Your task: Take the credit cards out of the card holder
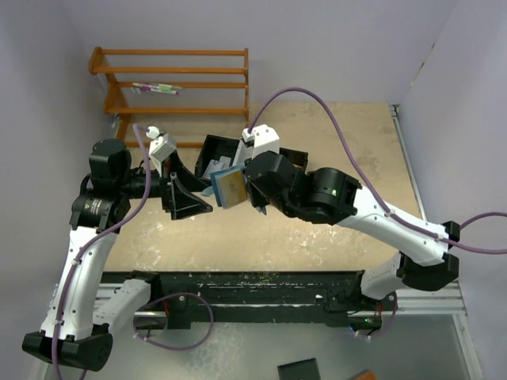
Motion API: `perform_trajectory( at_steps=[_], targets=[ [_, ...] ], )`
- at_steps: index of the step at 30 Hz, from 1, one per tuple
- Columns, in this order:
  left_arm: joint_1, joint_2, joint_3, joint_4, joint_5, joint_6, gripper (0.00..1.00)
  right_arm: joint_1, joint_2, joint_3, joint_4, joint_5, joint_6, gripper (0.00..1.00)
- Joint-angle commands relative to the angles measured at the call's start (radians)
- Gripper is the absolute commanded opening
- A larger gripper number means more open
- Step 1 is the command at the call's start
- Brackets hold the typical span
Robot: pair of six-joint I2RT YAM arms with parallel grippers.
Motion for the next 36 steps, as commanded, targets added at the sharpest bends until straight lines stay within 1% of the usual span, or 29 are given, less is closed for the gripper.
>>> perform_trajectory(
  at_steps=[1, 3, 5, 7, 9, 10, 12, 16, 18, 22, 26, 28, 29, 32, 34, 36],
  targets=[
    [-0.004, -0.035, -0.035, 0.106, 0.08, -0.018, 0.83, 0.005, 0.028, 0.111, -0.08, 0.107, 0.025, 0.0],
    [-0.004, -0.044, -0.06, 0.167, 0.066, -0.058, 0.83, 0.005, 0.057, 0.147, -0.09, 0.105, 0.025, 0.0],
    [-0.004, -0.046, -0.064, 0.177, 0.016, -0.055, 0.83, 0.005, 0.074, 0.168, -0.092, 0.096, 0.023, 0.0],
    [-0.004, -0.047, -0.057, 0.153, -0.099, -0.019, 0.83, 0.005, 0.076, 0.172, -0.088, 0.085, 0.022, 0.0],
    [-0.004, -0.051, -0.054, 0.139, -0.274, 0.003, 0.84, 0.005, 0.07, 0.168, -0.078, 0.078, 0.019, 0.0],
    [-0.004, -0.052, -0.05, 0.131, -0.327, 0.012, 0.87, 0.005, 0.067, 0.167, -0.077, 0.076, 0.02, 0.0],
    [-0.004, -0.055, -0.048, 0.132, -0.343, 0.005, 0.95, 0.005, 0.066, 0.167, -0.075, 0.066, 0.023, 0.0],
    [-0.004, -0.076, -0.11, 0.245, -0.291, -0.095, 0.99, 0.006, 0.053, 0.158, -0.025, 0.01, 0.011, 0.0],
    [-0.004, -0.073, -0.124, 0.268, -0.289, -0.107, 1.0, 0.006, 0.032, 0.126, 0.023, -0.037, -0.005, 0.0],
    [-0.004, -0.061, -0.112, 0.22, -0.312, -0.06, 0.99, 0.005, -0.014, 0.083, 0.074, -0.089, -0.022, 0.0],
    [-0.004, -0.062, -0.115, 0.199, -0.341, -0.057, 0.99, 0.006, -0.04, 0.073, 0.085, -0.097, -0.028, 0.0],
    [-0.004, -0.063, -0.123, 0.222, -0.282, -0.08, 0.99, 0.006, -0.053, 0.06, 0.088, -0.141, -0.029, 0.0],
    [-0.004, -0.06, -0.131, 0.249, -0.196, -0.102, 1.0, 0.006, -0.061, 0.051, 0.097, -0.159, -0.029, 0.0],
    [-0.004, -0.054, -0.17, 0.391, -0.022, -0.252, 0.98, 0.005, -0.082, 0.028, 0.128, -0.194, -0.018, 0.0],
    [-0.004, -0.045, -0.189, 0.485, 0.036, -0.358, 0.96, 0.005, -0.086, 0.02, 0.137, -0.203, -0.017, 0.0],
    [-0.004, -0.04, -0.194, 0.535, 0.053, -0.419, 0.94, 0.006, -0.086, 0.02, 0.139, -0.21, -0.014, 0.0]
  ],
)
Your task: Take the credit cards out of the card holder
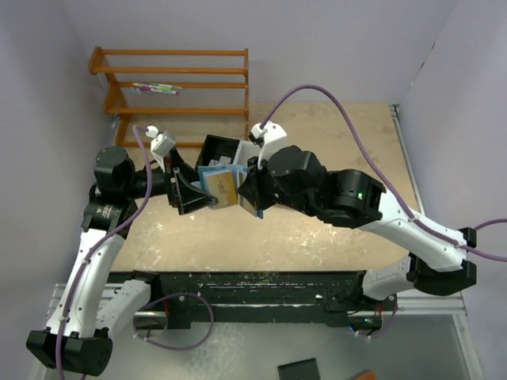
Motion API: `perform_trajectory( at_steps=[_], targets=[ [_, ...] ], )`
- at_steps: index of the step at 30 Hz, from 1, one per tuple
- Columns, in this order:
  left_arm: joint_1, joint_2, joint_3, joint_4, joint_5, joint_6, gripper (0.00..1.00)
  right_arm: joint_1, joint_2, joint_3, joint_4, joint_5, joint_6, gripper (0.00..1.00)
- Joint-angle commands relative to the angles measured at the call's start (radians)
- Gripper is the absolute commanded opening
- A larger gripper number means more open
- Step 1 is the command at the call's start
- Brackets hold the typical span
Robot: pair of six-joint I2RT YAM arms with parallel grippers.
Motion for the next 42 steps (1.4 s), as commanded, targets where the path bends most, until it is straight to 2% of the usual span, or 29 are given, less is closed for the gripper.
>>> perform_trajectory(
  at_steps=[1, 4, 6, 12, 17, 22, 26, 31, 33, 35, 39, 42],
  targets=[
    [-0.004, 0.012, -0.018, 0.234, 0.157, -0.223, 0.92, 0.004, -0.024, -0.005, 0.077, -0.047, 0.003, 0.0],
    [-0.004, 0.014, -0.027, 0.306, 0.153, -0.308, 0.88, 0.004, -0.023, -0.006, 0.087, -0.062, 0.006, 0.0],
    [-0.004, 0.02, -0.03, 0.34, 0.151, -0.352, 0.8, 0.004, -0.026, -0.011, 0.097, -0.075, 0.01, 0.0],
    [-0.004, 0.027, -0.021, 0.316, 0.163, -0.37, 0.46, 0.004, -0.066, -0.06, 0.154, -0.109, 0.034, 0.0],
    [-0.004, 0.035, -0.002, 0.265, 0.183, -0.353, 0.25, 0.001, -0.111, -0.117, 0.216, -0.158, 0.031, 0.0],
    [-0.004, 0.056, 0.024, 0.268, 0.242, -0.394, 0.14, -0.037, -0.178, -0.217, 0.304, -0.246, 0.03, 0.0],
    [-0.004, 0.064, 0.018, 0.325, 0.256, -0.485, 0.14, -0.077, -0.208, -0.284, 0.394, -0.354, 0.035, 0.0],
    [-0.004, 0.069, 0.011, 0.374, 0.266, -0.547, 0.34, -0.12, -0.203, -0.325, 0.506, -0.486, 0.056, 0.0],
    [-0.004, 0.069, 0.01, 0.363, 0.276, -0.544, 0.39, -0.142, -0.203, -0.337, 0.526, -0.516, 0.073, 0.0],
    [-0.004, 0.065, 0.006, 0.348, 0.286, -0.533, 0.38, -0.162, -0.215, -0.356, 0.548, -0.534, 0.088, 0.0],
    [-0.004, 0.052, 0.004, 0.347, 0.3, -0.527, 0.29, -0.193, -0.241, -0.395, 0.569, -0.548, 0.11, 0.0],
    [-0.004, 0.05, 0.012, 0.345, 0.298, -0.527, 0.35, -0.197, -0.242, -0.401, 0.565, -0.551, 0.115, 0.0]
  ],
)
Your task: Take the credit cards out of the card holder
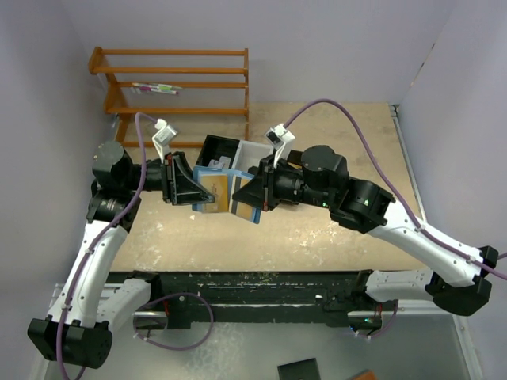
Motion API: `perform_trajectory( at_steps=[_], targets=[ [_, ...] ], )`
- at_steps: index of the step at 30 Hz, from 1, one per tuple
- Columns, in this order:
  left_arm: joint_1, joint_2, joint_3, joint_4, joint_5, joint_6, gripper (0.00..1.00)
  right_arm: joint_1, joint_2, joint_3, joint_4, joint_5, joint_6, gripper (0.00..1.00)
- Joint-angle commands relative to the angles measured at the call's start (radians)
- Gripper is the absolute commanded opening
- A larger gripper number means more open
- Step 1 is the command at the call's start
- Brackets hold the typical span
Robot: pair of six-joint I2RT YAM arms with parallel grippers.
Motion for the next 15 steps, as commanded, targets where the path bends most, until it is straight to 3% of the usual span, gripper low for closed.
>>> perform_trajectory(
  at_steps=[1, 3, 10, 15],
  targets=[
    [0.002, -0.016, 0.024, 0.028, 0.02, -0.008, 0.37, -0.008, -0.033, 0.007, 0.105, -0.044, 0.028, 0.0],
    [0.002, -0.016, 0.025, 0.027, 0.012, -0.005, 0.36, -0.009, -0.029, 0.012, 0.099, -0.046, 0.028, 0.0],
    [0.002, -0.007, 0.038, 0.03, 0.007, -0.027, 0.17, -0.017, -0.042, -0.013, 0.099, -0.08, 0.032, 0.0],
    [0.003, -0.005, 0.021, 0.245, 0.01, -0.232, 0.05, -0.081, -0.032, -0.082, 0.147, -0.23, 0.043, 0.06]
  ],
)
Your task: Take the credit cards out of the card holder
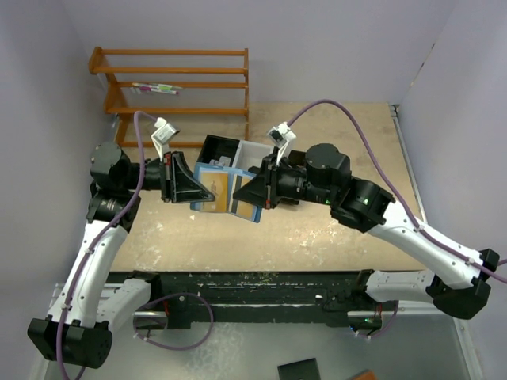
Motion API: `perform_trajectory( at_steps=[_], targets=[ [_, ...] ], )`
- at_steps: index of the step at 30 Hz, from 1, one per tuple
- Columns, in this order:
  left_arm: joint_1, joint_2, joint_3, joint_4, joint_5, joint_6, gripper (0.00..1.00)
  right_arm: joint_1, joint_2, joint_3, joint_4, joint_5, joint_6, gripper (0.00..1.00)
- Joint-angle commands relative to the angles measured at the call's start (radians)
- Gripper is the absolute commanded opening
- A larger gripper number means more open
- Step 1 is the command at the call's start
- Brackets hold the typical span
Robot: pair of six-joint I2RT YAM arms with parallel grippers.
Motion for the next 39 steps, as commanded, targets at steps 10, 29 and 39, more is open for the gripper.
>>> perform_trajectory(
  at_steps=[10, 29, 39],
  targets=[
    [0.004, 0.009, 0.051, 0.053, 0.015, -0.039, 0.0, -0.174, 0.042, -0.069, 0.252, -0.426, 0.013, 0.67],
    [0.027, 0.109, 0.304, -0.77, -0.512, 0.727, 0.0, -0.369, -0.148, -0.061, 0.214, -0.371, 0.017, 0.67],
    [0.027, 0.121, 0.301, -0.702, -0.335, 0.659, 0.0, -0.26, 0.038, -0.212, 0.637, -0.512, 0.224, 0.55]
  ],
)
